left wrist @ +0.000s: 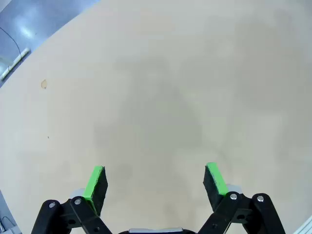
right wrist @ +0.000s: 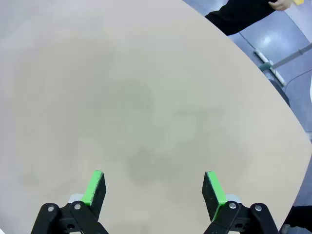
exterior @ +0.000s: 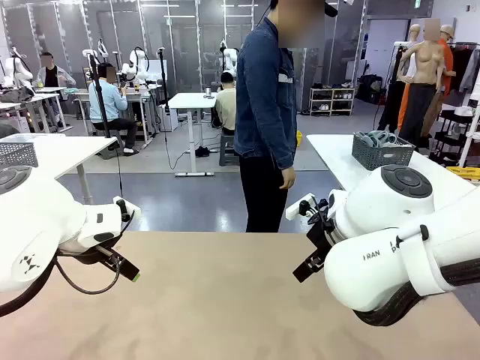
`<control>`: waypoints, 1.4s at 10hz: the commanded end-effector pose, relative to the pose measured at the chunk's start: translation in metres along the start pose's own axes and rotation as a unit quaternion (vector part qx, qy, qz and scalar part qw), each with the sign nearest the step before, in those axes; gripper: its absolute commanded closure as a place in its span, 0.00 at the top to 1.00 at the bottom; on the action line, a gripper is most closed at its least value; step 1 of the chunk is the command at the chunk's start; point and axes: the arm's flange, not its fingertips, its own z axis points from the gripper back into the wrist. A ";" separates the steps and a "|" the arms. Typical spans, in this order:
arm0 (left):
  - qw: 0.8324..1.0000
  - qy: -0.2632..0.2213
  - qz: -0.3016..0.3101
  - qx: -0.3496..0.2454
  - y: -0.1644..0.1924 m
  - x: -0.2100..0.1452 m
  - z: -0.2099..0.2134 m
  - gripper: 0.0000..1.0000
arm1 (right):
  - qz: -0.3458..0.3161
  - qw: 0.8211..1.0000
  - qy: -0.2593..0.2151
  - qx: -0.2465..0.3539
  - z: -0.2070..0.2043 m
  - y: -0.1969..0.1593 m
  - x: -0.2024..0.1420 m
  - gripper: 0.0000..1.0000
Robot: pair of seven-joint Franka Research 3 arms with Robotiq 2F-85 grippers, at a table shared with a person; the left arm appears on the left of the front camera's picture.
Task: Fold the towels and place them in the basket.
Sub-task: When a person lays out a Towel with hook on the table, fold it in half twice.
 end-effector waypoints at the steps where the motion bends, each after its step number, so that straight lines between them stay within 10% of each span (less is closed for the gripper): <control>1: 1.000 0.000 0.000 0.000 0.000 0.000 0.000 1.00 | 0.000 1.000 0.000 0.000 0.000 0.000 0.000 1.00; 9: 1.000 0.000 0.000 0.000 0.000 0.000 0.000 1.00 | 0.001 1.000 0.000 0.000 0.000 0.000 0.000 1.00; 14: 0.997 0.052 0.022 -0.058 0.023 0.053 0.120 1.00 | -0.031 1.000 -0.003 0.006 0.131 -0.050 0.044 1.00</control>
